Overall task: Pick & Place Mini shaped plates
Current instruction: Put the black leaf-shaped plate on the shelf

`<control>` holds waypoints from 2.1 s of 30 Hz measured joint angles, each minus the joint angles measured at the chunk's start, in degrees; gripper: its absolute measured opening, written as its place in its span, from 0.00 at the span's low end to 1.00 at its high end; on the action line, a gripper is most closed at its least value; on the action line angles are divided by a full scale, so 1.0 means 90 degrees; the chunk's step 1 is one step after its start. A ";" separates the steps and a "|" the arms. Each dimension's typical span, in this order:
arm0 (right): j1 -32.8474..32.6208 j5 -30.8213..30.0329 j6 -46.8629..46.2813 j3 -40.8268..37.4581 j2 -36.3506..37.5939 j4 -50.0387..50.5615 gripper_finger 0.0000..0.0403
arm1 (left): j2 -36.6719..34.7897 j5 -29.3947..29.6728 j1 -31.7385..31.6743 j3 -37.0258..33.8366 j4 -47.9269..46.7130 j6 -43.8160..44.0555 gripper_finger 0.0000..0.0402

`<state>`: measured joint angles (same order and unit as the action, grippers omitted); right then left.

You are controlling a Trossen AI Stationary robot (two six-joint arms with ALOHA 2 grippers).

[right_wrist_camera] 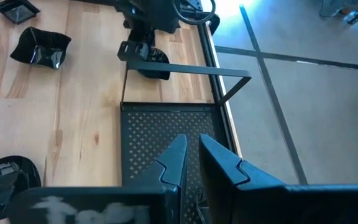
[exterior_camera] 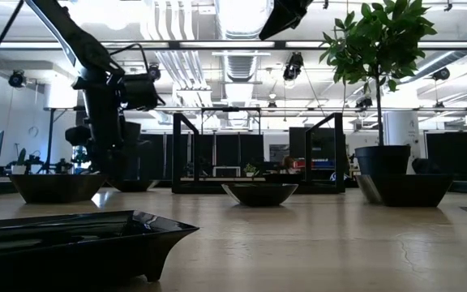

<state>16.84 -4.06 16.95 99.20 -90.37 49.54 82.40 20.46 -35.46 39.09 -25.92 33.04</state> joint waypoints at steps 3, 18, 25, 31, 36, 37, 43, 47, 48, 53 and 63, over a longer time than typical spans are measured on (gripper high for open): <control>0.0000 -0.0002 0.0010 0.0000 0.0000 0.0000 0.10 | 0.0049 -0.0027 0.0000 0.0000 0.0079 0.0002 0.22; 0.0000 -0.0004 -0.0002 0.0000 0.0000 0.0000 0.10 | 0.0205 -0.0295 0.0000 0.0010 0.0154 -0.0114 0.04; 0.0001 -0.0013 0.0015 0.0000 0.0000 0.0002 0.10 | -0.0106 -0.0360 0.0005 0.0005 0.0096 -0.0216 0.00; 0.0004 -0.0023 0.0015 0.0000 0.0000 0.0009 0.10 | -0.0548 -0.0336 0.0005 0.0000 -0.0120 -0.0335 0.00; 0.0004 -0.0051 0.0015 0.0000 0.0047 0.0022 0.10 | -0.1082 -0.0321 0.0002 -0.0002 -0.0289 -0.0377 0.00; 0.0005 -0.0051 0.0012 0.0000 0.0069 0.0024 0.10 | -0.1198 -0.0301 0.0002 -0.0002 -0.0337 -0.0377 0.00; 0.0005 -0.0055 -0.0002 0.0000 0.0177 0.0028 0.10 | -0.1888 -0.0028 0.0002 0.0114 -0.0744 -0.0454 0.00; 0.0005 -0.0069 -0.0003 0.0000 0.0253 0.0037 0.10 | -0.2248 0.0129 0.0002 0.0344 -0.1028 -0.0564 0.00; 0.0005 -0.0068 -0.0002 0.0000 0.0272 0.0039 0.10 | -0.2318 0.0142 0.0002 0.0438 -0.1088 -0.0612 0.00; 0.0005 -0.0068 -0.0004 0.0000 0.0366 0.0045 0.10 | -0.2468 0.0292 0.0002 0.1010 -0.1293 -0.0880 0.00; 0.0005 -0.0065 0.0017 0.0000 0.0376 0.0130 0.10 | -0.2156 0.0691 -0.0007 0.2288 -0.1222 -0.1437 0.00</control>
<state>16.88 -4.64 17.10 99.20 -86.98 50.71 62.99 26.68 -35.53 59.69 -36.92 20.11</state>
